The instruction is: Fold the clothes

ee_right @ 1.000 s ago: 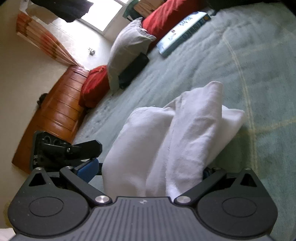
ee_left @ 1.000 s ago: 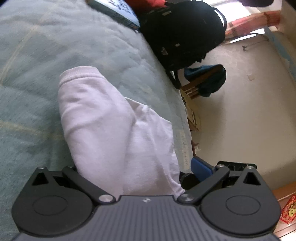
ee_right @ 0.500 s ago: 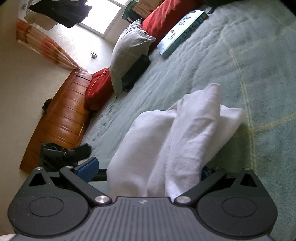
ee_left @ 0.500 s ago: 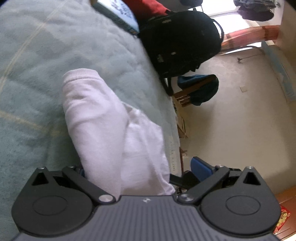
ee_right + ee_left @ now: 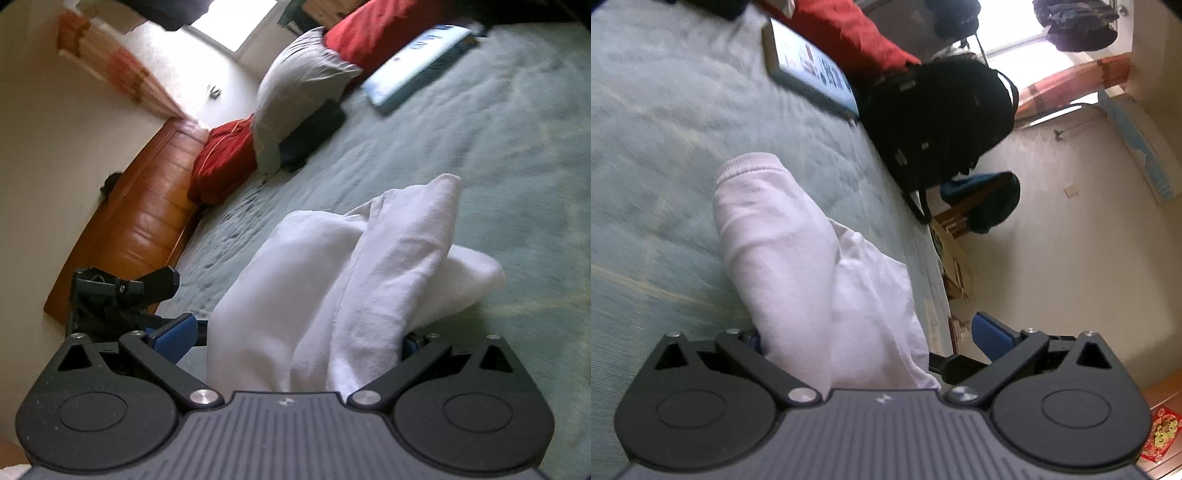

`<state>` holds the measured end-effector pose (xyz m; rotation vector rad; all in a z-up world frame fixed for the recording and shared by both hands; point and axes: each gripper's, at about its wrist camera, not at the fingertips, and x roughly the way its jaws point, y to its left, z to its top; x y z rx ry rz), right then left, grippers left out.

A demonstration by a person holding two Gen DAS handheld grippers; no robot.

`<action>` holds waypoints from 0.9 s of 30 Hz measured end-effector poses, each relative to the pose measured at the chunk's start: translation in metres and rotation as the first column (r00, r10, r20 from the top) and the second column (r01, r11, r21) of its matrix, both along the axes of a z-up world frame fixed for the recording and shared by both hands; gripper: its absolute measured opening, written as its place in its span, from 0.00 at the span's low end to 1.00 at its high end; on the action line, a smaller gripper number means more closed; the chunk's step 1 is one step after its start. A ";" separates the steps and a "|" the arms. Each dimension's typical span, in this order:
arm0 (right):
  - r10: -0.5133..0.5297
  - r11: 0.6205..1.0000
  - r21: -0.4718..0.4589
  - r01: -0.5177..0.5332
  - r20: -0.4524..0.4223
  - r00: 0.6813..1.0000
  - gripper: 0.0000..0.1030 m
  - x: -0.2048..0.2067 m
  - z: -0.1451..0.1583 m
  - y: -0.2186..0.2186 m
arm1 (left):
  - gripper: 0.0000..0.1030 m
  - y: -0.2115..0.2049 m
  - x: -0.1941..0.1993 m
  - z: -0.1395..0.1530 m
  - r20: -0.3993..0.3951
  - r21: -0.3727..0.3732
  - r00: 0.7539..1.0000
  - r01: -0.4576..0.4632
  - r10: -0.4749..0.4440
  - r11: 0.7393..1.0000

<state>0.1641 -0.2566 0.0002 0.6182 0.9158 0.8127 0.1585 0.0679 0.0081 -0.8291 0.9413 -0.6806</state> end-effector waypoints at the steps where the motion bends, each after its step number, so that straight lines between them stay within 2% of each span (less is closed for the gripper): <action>1: 0.009 1.000 -0.003 -0.009 0.007 1.000 1.00 0.002 0.002 0.009 | 0.99 0.008 -0.001 0.002 0.005 0.001 1.000 -0.011 0.011 1.000; 8: 0.086 0.996 -0.035 -0.085 0.032 0.996 1.00 0.017 0.015 0.082 | 0.99 0.076 -0.008 0.013 0.031 0.024 0.996 -0.081 0.080 0.996; 15: 0.168 0.984 -0.067 -0.164 0.052 0.984 1.00 0.028 0.026 0.175 | 0.99 0.159 -0.016 0.020 0.046 0.039 0.982 -0.183 0.181 0.982; 22: 0.265 0.962 -0.099 -0.256 0.090 0.960 1.00 0.037 0.035 0.286 | 0.99 0.250 -0.023 0.028 0.061 0.103 0.955 -0.297 0.292 0.949; 27: 0.339 0.938 -0.115 -0.326 0.117 0.934 1.00 0.041 0.036 0.364 | 0.99 0.321 -0.031 0.033 0.065 0.145 0.924 -0.383 0.377 0.912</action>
